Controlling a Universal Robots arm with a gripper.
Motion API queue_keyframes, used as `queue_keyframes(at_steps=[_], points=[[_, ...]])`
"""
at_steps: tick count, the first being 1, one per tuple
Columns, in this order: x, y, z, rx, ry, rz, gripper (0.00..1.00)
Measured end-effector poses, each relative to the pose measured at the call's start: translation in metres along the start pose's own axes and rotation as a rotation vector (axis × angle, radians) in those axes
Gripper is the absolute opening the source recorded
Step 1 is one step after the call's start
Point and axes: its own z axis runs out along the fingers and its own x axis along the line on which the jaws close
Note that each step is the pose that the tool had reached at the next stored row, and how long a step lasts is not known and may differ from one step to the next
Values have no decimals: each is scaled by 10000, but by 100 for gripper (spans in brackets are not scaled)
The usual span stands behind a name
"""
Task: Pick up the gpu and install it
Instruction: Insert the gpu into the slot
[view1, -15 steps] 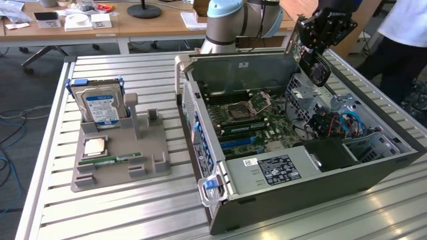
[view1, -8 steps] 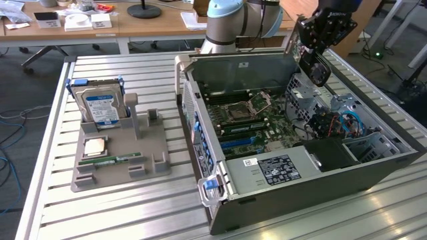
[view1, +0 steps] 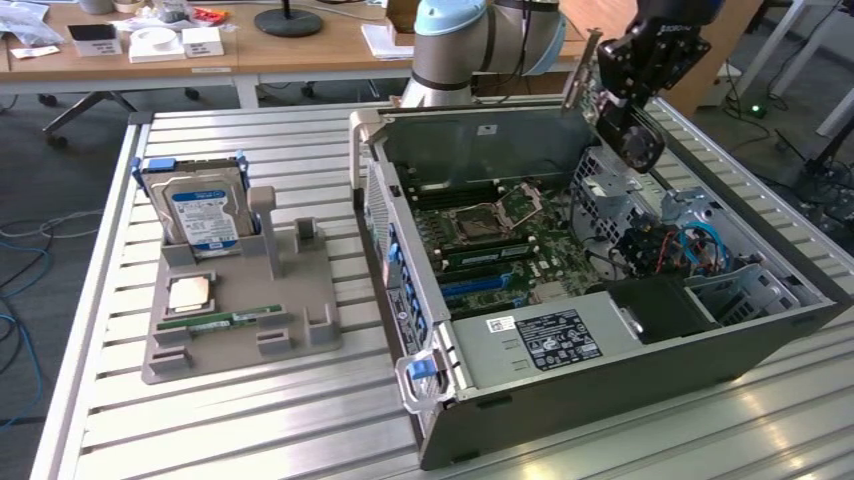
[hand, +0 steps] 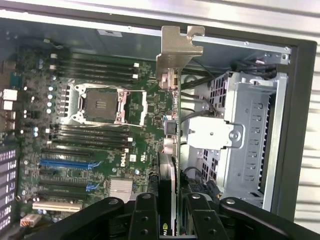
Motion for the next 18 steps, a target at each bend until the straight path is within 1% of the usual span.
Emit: queue_keyframes(at_steps=[7,15,18], points=[[1,0,1,-41,45,-1106,26],[8,1,0,-42,91,-2090,26],[11,1,0,-31,109,-2443,26]])
